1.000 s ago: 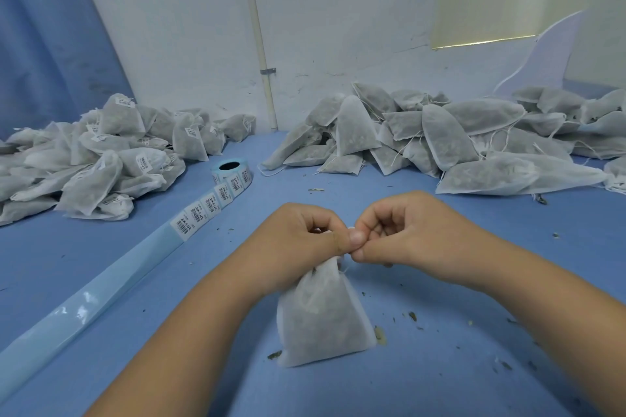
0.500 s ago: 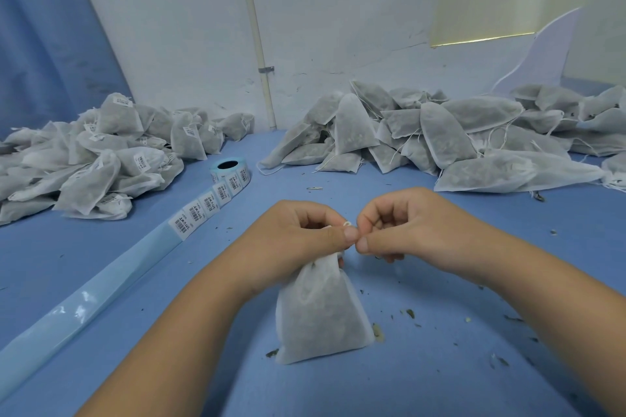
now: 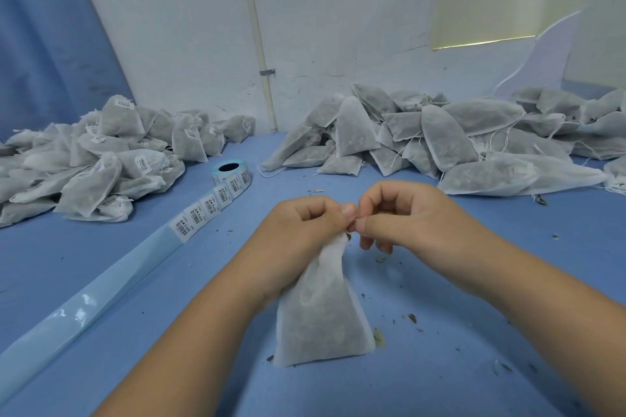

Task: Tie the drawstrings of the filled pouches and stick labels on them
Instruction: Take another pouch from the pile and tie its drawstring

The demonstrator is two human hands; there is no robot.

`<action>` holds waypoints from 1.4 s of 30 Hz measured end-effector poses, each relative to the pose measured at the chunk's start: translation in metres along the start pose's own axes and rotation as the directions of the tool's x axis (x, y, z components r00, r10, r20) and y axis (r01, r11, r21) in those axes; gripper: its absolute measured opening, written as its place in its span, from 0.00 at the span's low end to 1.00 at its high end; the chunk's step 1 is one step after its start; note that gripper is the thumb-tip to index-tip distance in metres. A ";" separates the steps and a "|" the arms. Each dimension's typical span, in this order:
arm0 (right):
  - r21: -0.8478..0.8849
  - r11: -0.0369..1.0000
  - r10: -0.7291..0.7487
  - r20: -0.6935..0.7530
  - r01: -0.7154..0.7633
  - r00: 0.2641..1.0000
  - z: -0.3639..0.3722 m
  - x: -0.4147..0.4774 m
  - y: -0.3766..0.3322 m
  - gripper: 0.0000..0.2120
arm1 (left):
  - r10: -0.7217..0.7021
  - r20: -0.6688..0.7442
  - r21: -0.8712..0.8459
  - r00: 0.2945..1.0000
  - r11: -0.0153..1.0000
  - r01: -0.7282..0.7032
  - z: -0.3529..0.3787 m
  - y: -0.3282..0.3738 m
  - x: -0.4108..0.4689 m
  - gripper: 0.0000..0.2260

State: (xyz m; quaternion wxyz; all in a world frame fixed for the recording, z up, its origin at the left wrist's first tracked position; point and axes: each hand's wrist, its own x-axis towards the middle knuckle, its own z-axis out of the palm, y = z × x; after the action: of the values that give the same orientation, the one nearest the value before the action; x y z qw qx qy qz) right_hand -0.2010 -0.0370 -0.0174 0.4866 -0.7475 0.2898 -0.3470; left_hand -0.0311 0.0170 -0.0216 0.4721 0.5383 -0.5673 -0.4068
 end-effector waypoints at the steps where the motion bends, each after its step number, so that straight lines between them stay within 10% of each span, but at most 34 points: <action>1: 0.014 1.000 -0.004 -0.028 0.005 1.000 0.002 -0.001 -0.002 0.04 | -0.006 0.000 -0.028 1.000 1.000 0.006 0.000 0.000 0.000 0.12; 15: -0.186 0.973 -0.185 -0.278 0.136 0.943 0.018 -0.008 -0.007 0.08 | 0.158 -0.100 0.065 0.982 0.986 -0.152 0.004 0.001 0.002 0.13; 35: -0.454 0.886 -0.231 -0.261 0.092 0.937 0.019 -0.006 -0.001 0.09 | 0.250 -0.160 0.325 0.955 0.927 -0.188 0.005 -0.003 0.002 0.10; 42: -0.482 0.876 -0.139 -0.226 0.014 0.964 0.018 -0.006 0.000 0.08 | 0.511 -0.212 0.659 0.833 0.704 -0.265 0.013 -0.004 0.002 0.13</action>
State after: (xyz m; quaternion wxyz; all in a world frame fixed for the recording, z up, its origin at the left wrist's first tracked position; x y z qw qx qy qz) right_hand -0.1900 -0.0226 -0.0238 0.2327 -0.8044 0.3959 -0.3769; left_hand -0.0431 0.0137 -0.0287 0.4518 0.5932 -0.6660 0.0192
